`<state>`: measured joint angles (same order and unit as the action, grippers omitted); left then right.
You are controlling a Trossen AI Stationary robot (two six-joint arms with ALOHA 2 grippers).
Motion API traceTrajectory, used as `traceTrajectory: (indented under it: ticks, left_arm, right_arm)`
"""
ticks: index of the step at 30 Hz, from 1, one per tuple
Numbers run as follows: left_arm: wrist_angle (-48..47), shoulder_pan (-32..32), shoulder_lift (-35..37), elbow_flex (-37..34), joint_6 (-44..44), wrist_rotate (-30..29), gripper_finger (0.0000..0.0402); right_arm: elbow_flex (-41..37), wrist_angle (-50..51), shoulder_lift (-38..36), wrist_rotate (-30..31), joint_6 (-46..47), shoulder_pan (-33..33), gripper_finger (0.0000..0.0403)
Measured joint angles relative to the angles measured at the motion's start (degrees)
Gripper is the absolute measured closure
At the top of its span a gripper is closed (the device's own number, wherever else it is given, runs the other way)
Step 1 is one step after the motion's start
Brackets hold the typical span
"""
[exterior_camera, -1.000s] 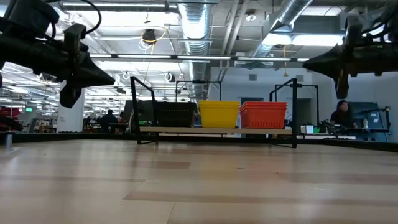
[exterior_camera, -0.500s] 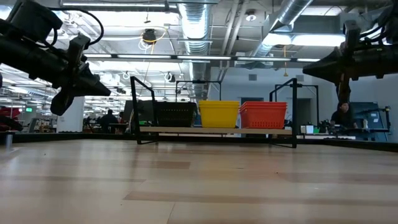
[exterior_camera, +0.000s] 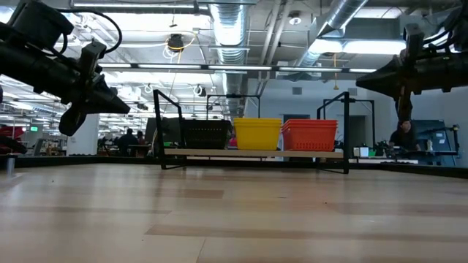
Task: Stack baskets on shelf by color
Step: Return to Home Position
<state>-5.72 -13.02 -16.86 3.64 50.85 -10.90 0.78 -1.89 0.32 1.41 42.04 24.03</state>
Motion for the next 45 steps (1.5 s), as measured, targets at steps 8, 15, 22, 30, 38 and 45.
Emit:
traceTrajectory:
  ticks: [8,15,22,30,38,45]
  left_arm:
    - [0.04,0.02,0.00,0.00,-4.88,0.65,0.0401]
    - [9.08,0.02,0.02,0.00,-21.61,5.90,0.0401]
    - [12.95,0.02,0.04,0.04,-30.83,9.16,0.0401]
    - [14.48,0.01,6.11,0.04,-35.26,14.13,0.0401]
    - [4.86,0.02,16.71,-0.03,-36.17,13.24,0.0401]
    - [4.56,0.00,16.74,-0.22,-38.54,12.52,0.0401]
  right_arm:
    - [0.02,0.05,0.00,0.00,-1.42,0.00,0.0356]
    - [0.00,-6.49,0.04,-3.64,-16.22,-2.31,0.0356]
    - [0.00,-10.11,0.00,-3.98,-23.06,-9.32,0.0356]
    - [0.00,-10.98,0.00,3.07,-27.53,-15.55,0.0356]
    - [0.00,-10.99,0.00,4.36,-28.90,-16.98,0.0356]
    - [0.00,-10.76,0.01,4.77,-32.71,-16.94,0.0356]
